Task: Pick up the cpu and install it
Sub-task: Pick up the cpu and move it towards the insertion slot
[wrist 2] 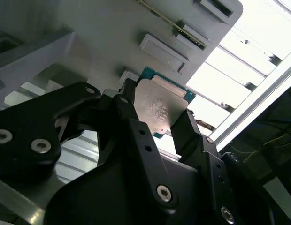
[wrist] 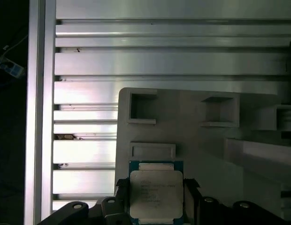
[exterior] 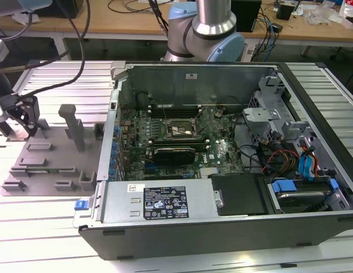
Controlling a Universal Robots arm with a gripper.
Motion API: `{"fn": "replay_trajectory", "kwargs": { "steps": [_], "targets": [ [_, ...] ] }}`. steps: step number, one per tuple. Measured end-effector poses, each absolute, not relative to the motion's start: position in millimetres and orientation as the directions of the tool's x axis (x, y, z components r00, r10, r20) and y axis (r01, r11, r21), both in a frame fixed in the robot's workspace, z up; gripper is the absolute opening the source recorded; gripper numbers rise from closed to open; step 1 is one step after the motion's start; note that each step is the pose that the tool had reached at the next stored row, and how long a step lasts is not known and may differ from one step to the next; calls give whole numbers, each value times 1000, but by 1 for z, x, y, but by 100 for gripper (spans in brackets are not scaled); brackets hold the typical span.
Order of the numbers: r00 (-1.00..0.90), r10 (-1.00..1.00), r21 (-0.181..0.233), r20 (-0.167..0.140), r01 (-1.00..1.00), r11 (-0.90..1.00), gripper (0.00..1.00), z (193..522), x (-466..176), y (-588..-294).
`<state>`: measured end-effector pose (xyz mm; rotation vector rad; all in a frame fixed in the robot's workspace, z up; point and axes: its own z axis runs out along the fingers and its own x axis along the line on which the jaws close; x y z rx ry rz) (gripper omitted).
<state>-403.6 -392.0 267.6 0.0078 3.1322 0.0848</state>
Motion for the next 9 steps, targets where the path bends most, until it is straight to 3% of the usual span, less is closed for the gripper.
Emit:
{"fn": "replay_trajectory", "kwargs": {
  "steps": [9],
  "targets": [
    [-1000,6,54,-8,5,999,55,299,-404,-391]
  ]
}}
